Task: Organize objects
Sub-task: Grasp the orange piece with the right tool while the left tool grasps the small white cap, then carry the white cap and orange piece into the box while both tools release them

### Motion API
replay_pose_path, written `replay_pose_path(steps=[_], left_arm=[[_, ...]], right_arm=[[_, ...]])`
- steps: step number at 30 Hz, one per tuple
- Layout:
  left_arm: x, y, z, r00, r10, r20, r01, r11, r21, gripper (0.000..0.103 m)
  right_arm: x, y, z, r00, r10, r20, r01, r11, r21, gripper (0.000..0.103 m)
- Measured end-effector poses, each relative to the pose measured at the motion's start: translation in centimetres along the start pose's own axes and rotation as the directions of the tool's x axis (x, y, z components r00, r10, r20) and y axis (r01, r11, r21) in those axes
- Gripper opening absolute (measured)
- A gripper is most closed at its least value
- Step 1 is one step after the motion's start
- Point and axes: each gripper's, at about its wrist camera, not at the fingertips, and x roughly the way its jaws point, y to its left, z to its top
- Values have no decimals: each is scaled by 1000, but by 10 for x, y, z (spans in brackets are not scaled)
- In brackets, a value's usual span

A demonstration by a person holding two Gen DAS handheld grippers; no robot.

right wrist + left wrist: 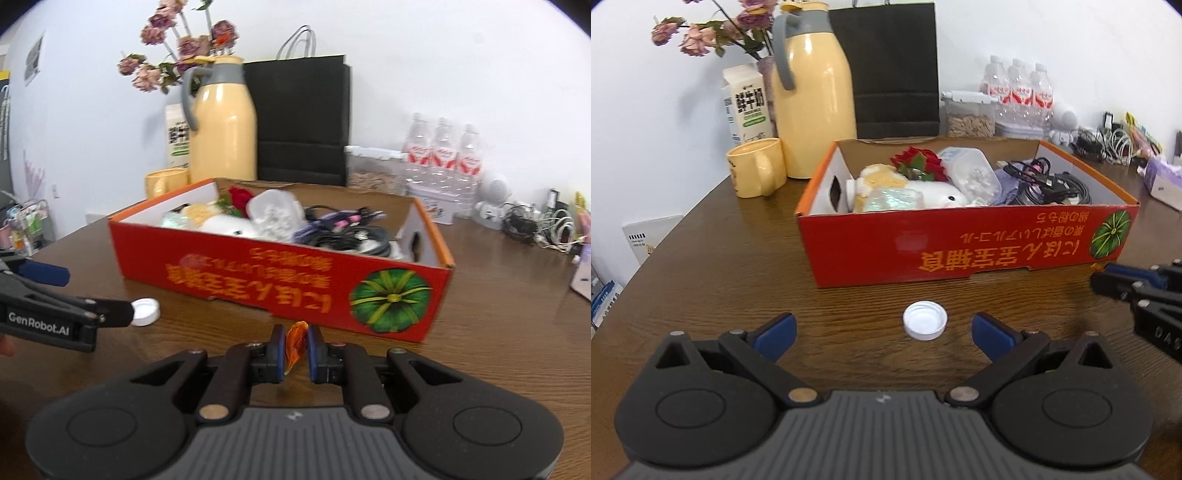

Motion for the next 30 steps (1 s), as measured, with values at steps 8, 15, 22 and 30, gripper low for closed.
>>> replay_pose_path(steps=[8, 15, 22, 30], left_arm=[[20, -13, 6, 999, 1, -43, -1, 1000, 5, 103], [30, -20, 3, 998, -14, -66, 16, 1000, 16, 88], [29, -18, 3, 997, -57, -51, 55, 998, -31, 43], [25, -19, 1, 996, -81, -33, 80, 996, -44, 30]], right_arm=[[-6, -25, -4, 999, -48, 17, 48, 998, 39, 11], [-9, -21, -4, 999, -42, 30, 41, 999, 22, 11], [-10, -19, -4, 999, -32, 32, 31, 999, 16, 11], [-12, -17, -5, 999, -29, 43, 29, 1000, 4, 11]])
